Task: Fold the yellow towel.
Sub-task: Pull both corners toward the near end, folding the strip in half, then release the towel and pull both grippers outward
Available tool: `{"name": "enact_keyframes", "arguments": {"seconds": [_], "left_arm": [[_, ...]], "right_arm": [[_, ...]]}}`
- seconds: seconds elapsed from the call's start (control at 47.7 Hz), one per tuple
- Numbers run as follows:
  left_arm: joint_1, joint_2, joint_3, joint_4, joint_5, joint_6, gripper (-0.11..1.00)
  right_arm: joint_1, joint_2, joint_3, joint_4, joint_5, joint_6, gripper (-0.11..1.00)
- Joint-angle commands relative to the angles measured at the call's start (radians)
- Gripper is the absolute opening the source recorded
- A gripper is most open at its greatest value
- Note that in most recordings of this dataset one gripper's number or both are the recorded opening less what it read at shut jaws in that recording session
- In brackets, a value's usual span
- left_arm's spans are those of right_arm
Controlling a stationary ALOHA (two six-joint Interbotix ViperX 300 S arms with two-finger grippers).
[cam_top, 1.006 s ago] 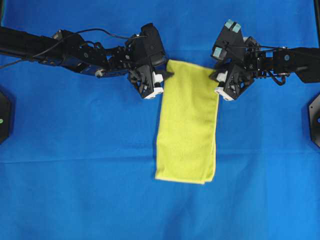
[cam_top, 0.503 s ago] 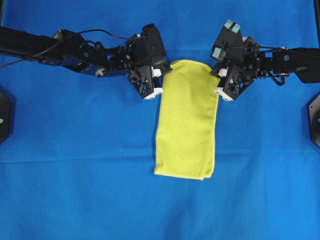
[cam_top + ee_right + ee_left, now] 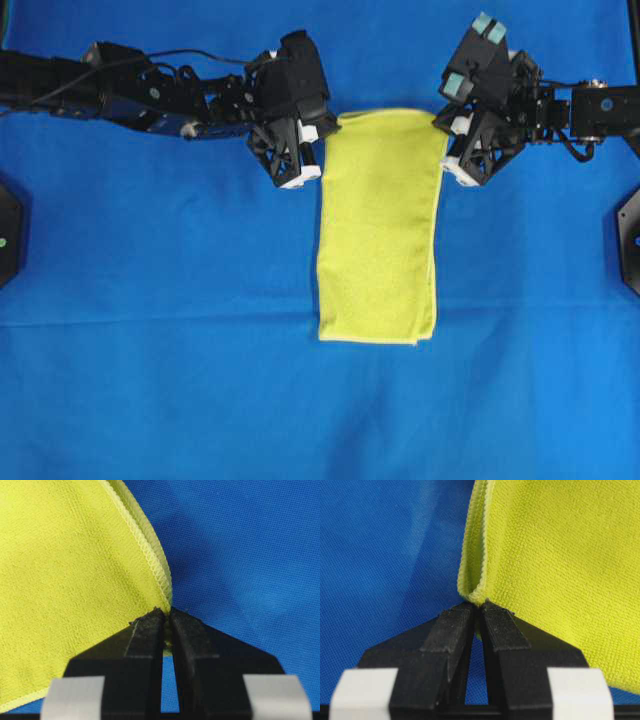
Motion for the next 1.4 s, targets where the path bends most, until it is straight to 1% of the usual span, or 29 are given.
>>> {"name": "enact_keyframes", "arguments": {"seconds": [0.0, 0.105, 0.23, 0.335, 0.419, 0.461, 0.545, 0.691, 0.859, 0.943, 1.006, 1.173, 1.383], "left_arm": [[0.000, -0.051, -0.003, 0.000, 0.015, 0.003, 0.04], [-0.025, -0.089, 0.012, 0.000, 0.040, 0.002, 0.04], [-0.075, -0.137, 0.038, 0.000, 0.061, -0.003, 0.04], [-0.143, -0.153, 0.066, 0.000, 0.067, -0.014, 0.04], [-0.204, -0.158, 0.084, -0.002, 0.077, -0.020, 0.04], [-0.236, -0.158, 0.087, -0.002, 0.080, -0.028, 0.04], [-0.301, -0.152, 0.084, 0.000, 0.091, -0.048, 0.04], [-0.387, -0.137, 0.077, 0.000, 0.094, -0.078, 0.04], [-0.463, -0.098, 0.077, 0.000, 0.092, -0.100, 0.04], [-0.485, -0.074, 0.072, -0.002, 0.087, -0.107, 0.04], [-0.492, -0.055, 0.069, 0.000, 0.087, -0.109, 0.04], [-0.494, -0.051, 0.066, 0.000, 0.087, -0.109, 0.04], [-0.494, -0.048, 0.060, 0.000, 0.077, -0.109, 0.04]], "right_arm": [[0.006, -0.026, -0.009, 0.005, 0.015, 0.006, 0.05], [0.037, -0.060, -0.006, 0.021, 0.040, 0.020, 0.05], [0.104, -0.100, 0.003, 0.035, 0.083, 0.055, 0.05], [0.189, -0.118, 0.009, 0.043, 0.146, 0.110, 0.05], [0.261, -0.118, 0.011, 0.046, 0.186, 0.170, 0.05], [0.304, -0.115, 0.011, 0.044, 0.202, 0.212, 0.05], [0.371, -0.110, 0.011, 0.046, 0.222, 0.270, 0.05], [0.479, -0.094, 0.005, 0.046, 0.252, 0.356, 0.05], [0.565, -0.058, -0.011, 0.044, 0.258, 0.430, 0.05], [0.589, -0.032, -0.018, 0.041, 0.258, 0.448, 0.05], [0.594, -0.003, -0.026, 0.041, 0.252, 0.456, 0.05], [0.604, 0.031, -0.048, 0.041, 0.221, 0.456, 0.05], [0.606, 0.035, -0.041, 0.041, 0.189, 0.456, 0.05]]}}
